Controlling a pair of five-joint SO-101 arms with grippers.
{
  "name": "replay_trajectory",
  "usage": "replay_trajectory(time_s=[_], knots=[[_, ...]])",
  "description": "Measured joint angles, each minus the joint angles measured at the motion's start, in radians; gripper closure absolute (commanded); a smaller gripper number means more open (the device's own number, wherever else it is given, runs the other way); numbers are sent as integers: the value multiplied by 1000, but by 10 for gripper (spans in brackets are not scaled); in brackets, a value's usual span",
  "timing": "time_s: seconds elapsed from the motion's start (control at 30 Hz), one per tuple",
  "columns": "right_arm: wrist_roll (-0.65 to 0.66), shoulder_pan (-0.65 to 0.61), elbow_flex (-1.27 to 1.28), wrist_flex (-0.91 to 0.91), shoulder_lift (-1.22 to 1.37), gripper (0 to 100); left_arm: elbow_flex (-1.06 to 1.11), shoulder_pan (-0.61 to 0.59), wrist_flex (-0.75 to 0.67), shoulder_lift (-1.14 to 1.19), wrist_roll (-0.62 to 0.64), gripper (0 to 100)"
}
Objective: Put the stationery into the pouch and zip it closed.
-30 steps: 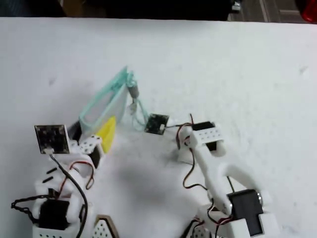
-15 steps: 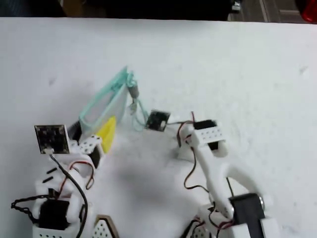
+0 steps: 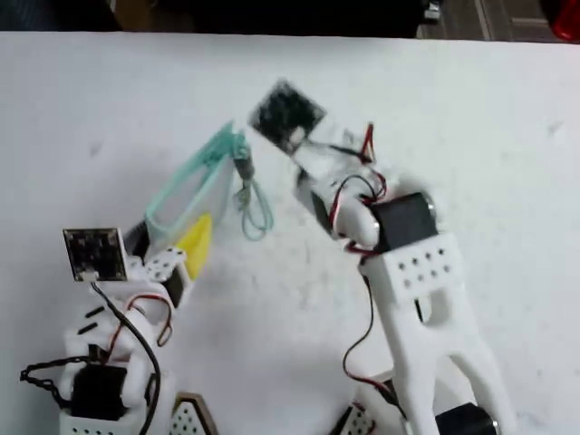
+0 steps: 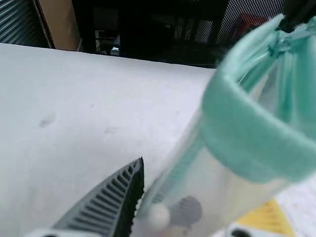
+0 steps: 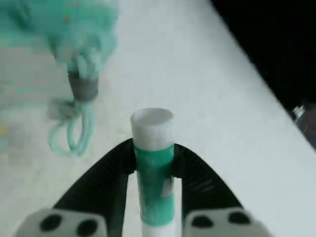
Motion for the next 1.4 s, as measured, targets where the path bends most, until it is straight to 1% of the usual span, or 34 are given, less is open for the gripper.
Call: replay_trajectory(time_s=[0.1,0.2,0.3,0.37,0.5,0.73,0.87,1.13,1.27,1.4], knots=[[-150,-44,-215,12,-2,981,0,0,0,0,0,725],[-285,-115,-368,11,14,981,0,0,0,0,0,725],[-405,-206,-427,-23,41,981,0,0,0,0,0,725],[-450,-275,-433,-38,72,981,0,0,0,0,0,725],[-474,-379,-427,-91,144,981,0,0,0,0,0,724],[-494,-448,-327,-166,178,981,0,0,0,0,0,723],[-534,-443,-206,-267,180,981,0,0,0,0,0,722],[-540,-482,20,-496,121,981,0,-5,0,2,0,722],[-540,-494,129,-548,35,981,0,-3,-3,2,0,722],[-540,-486,235,-555,-75,981,0,2,-3,-2,0,722]])
